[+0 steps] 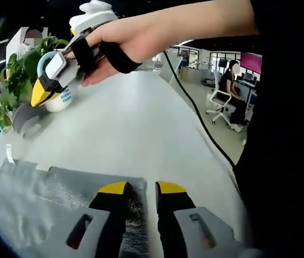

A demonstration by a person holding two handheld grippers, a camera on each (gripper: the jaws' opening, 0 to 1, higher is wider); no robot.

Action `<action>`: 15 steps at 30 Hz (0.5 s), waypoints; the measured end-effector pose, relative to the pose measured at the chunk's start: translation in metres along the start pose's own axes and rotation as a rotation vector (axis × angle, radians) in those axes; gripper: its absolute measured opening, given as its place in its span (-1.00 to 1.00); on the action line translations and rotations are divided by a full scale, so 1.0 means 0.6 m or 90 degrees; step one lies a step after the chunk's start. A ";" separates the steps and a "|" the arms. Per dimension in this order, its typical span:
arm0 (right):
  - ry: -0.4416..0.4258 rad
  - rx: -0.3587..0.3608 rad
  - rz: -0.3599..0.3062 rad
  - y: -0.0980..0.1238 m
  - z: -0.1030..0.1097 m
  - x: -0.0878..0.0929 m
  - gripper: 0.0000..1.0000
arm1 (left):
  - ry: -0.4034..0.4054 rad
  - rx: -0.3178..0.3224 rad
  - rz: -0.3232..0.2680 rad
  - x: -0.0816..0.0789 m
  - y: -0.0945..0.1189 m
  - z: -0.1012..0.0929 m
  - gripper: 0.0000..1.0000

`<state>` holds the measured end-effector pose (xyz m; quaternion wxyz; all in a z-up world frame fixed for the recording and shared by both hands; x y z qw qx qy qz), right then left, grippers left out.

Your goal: Fold the towel on the table until its edges align and the towel forms a compact rectangular stack.

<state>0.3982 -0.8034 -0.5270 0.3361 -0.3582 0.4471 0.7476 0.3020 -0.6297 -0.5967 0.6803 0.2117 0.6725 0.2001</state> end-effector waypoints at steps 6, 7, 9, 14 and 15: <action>-0.013 -0.010 0.001 -0.004 0.005 0.009 -0.92 | -0.012 -0.010 0.005 -0.001 -0.001 0.010 -0.79; -0.009 -0.012 0.003 -0.006 0.006 0.010 -0.92 | -0.009 -0.012 0.006 -0.001 -0.001 0.010 -0.80; -0.007 -0.015 0.004 -0.007 0.006 0.010 -0.92 | -0.022 -0.011 0.006 -0.001 0.000 0.009 -0.91; -0.019 -0.015 -0.007 -0.009 0.002 0.004 -0.93 | 0.008 0.002 0.013 -0.016 0.009 0.009 -0.92; -0.020 -0.015 -0.008 -0.010 0.001 0.004 -0.93 | 0.001 0.000 0.008 -0.022 0.013 0.008 -0.92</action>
Point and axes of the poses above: the point that each gripper's makers call its tool centre point, and the gripper's own axes: y roughly backward along the fingers, z roughly to its left, x roughly out of its underside, the point moved 10 cm from there along y, roughly backward along the fingers
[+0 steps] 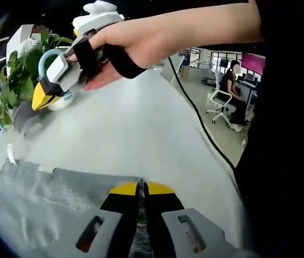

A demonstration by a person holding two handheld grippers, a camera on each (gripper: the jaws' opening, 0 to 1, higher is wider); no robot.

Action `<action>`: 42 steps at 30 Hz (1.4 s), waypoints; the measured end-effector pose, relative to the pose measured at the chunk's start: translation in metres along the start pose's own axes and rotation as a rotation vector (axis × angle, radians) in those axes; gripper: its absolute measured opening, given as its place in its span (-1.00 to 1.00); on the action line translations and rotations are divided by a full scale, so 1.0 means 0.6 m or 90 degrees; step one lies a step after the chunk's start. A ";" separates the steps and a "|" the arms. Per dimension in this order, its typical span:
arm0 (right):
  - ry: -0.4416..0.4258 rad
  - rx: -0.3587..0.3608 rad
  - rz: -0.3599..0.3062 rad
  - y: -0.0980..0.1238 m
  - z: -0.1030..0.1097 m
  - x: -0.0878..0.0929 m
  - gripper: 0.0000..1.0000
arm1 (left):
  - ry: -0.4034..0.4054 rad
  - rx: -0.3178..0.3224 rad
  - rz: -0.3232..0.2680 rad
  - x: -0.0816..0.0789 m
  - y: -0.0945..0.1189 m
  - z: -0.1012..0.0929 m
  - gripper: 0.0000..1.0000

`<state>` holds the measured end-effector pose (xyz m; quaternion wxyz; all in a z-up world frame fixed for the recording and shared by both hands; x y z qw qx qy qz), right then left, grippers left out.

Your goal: Fold the towel on the table until its edges align and the towel forms a compact rectangular stack.

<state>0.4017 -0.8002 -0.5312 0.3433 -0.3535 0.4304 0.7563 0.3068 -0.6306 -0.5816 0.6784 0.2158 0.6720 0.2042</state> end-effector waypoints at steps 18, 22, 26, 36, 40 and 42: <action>-0.064 -0.068 0.009 -0.078 0.015 -0.008 -0.84 | 0.091 -0.042 -0.112 -0.050 0.087 0.015 -0.93; -0.075 -0.082 0.009 -0.104 0.023 -0.018 -0.92 | 0.112 -0.058 -0.132 -0.052 0.101 0.022 -0.93; -0.071 -0.066 0.017 -0.139 0.020 -0.025 -0.93 | 0.133 -0.067 -0.139 -0.052 0.109 0.026 -0.93; -0.054 0.021 0.059 -0.202 -0.015 -0.040 -0.96 | 0.149 -0.081 -0.152 -0.053 0.125 0.027 -0.93; -0.024 0.015 0.072 -0.216 -0.012 -0.043 -0.93 | 0.156 -0.081 -0.163 -0.055 0.128 0.031 -0.93; -0.026 0.015 0.075 -0.221 -0.013 -0.041 -0.92 | 0.159 -0.082 -0.164 -0.054 0.130 0.033 -0.93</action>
Point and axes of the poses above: the point that each gripper's makers call its tool centre point, and the gripper's own axes: y roughly backward along the fingers, z roughly to its left, x roughly out of its underside, the point moved 10 cm from there along y, roughly backward along the fingers
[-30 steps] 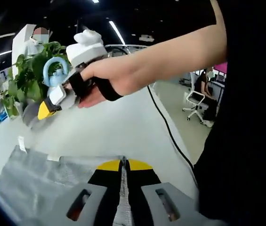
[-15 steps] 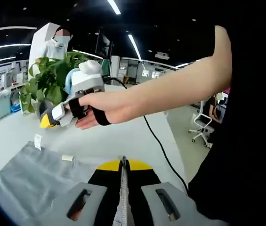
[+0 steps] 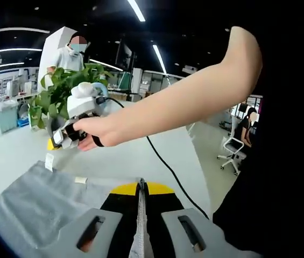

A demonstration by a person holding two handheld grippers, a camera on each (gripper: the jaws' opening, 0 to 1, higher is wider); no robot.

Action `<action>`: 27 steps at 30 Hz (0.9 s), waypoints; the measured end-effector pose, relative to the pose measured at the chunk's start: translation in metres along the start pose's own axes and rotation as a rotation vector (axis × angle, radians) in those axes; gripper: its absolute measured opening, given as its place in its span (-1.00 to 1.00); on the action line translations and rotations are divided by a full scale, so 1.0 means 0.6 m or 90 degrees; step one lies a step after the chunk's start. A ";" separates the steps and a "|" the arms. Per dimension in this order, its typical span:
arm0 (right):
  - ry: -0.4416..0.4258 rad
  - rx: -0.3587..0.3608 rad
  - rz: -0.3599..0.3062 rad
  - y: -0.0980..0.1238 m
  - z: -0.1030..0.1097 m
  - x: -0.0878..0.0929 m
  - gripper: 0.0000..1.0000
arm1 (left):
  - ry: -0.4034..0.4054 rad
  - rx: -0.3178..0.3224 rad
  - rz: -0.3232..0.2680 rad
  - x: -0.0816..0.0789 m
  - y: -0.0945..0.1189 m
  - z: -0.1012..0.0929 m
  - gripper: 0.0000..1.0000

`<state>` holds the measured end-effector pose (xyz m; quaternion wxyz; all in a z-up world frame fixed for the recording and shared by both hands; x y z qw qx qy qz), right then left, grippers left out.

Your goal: Fold the towel on the table until its edges align and the towel forms a compact rectangular stack.

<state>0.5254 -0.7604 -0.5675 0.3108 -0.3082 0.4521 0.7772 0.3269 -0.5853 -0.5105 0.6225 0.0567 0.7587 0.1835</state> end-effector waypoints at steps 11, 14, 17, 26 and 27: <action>0.013 -0.016 0.042 -0.035 0.002 0.014 -0.81 | 0.004 -0.030 0.000 0.001 0.021 0.011 -0.93; 0.016 -0.022 0.051 -0.044 0.005 0.015 -0.75 | 0.015 -0.038 -0.005 0.004 0.028 0.014 -0.93; 0.018 -0.031 0.060 -0.052 0.011 0.012 -0.75 | 0.019 -0.050 -0.012 0.002 0.034 0.014 -0.93; 0.051 -0.028 0.080 -0.073 0.020 0.010 -0.82 | 0.019 -0.080 -0.014 0.001 0.059 0.007 -0.93; 0.059 -0.026 0.079 -0.075 0.021 0.010 -0.84 | 0.027 -0.086 -0.018 0.002 0.063 0.008 -0.93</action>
Point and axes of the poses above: the point that each gripper's makers call its tool centre point, and the gripper's own axes: y roughly backward along the fingers, z roughly to its left, x roughly out of its underside, the point moved 10 cm from there along y, roughly backward along the fingers
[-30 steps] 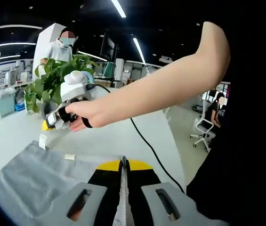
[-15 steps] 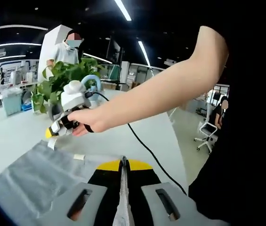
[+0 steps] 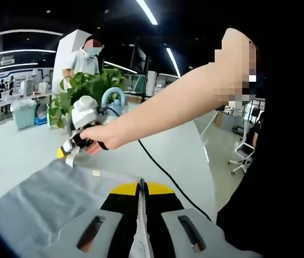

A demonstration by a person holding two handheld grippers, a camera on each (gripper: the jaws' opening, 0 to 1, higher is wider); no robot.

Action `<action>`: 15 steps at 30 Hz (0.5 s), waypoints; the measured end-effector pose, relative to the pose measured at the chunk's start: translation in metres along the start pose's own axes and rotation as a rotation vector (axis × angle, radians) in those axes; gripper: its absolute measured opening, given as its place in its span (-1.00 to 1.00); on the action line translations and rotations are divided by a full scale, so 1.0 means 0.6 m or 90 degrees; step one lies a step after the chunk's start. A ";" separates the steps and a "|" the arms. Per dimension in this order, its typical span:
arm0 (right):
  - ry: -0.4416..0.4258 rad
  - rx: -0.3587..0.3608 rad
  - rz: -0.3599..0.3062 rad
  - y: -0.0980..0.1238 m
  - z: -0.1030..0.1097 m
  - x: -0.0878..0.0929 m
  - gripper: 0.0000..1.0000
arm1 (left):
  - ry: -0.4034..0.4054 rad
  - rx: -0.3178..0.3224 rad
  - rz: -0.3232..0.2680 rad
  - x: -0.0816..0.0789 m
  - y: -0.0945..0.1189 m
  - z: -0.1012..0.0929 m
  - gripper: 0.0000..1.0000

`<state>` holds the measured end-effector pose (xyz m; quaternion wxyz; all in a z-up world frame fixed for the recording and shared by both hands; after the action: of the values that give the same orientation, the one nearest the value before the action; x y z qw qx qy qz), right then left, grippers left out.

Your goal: Fold the towel on the table until its edges align and the towel forms a compact rectangular stack.

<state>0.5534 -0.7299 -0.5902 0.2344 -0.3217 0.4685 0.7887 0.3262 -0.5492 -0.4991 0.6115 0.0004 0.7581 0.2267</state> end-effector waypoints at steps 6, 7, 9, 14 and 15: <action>0.051 0.001 0.011 0.001 0.005 0.001 -0.88 | 0.032 -0.022 -0.014 0.005 0.016 0.009 -0.93; 0.073 0.002 0.011 0.001 0.004 0.001 -0.89 | 0.033 -0.024 -0.013 0.006 0.017 0.011 -0.93; 0.135 -0.004 0.014 0.000 0.004 0.002 -0.91 | 0.036 -0.030 -0.013 0.007 0.022 0.012 -0.93; 0.138 -0.017 0.012 -0.006 -0.003 0.003 -0.94 | 0.048 -0.043 -0.019 0.010 0.035 0.014 -0.93; 0.101 -0.018 0.006 -0.007 -0.003 0.004 -0.95 | 0.052 -0.046 -0.020 0.012 0.038 0.015 -0.93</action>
<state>0.5550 -0.7296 -0.5948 0.1882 -0.3840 0.4759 0.7685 0.3262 -0.5237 -0.4990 0.5829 -0.0426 0.7739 0.2440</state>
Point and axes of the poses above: the point that each gripper's makers call its tool centre point, and the gripper's own axes: y roughly backward along the fingers, z roughly to its left, x roughly out of its underside, the point moved 10 cm from there along y, roughly backward along the fingers
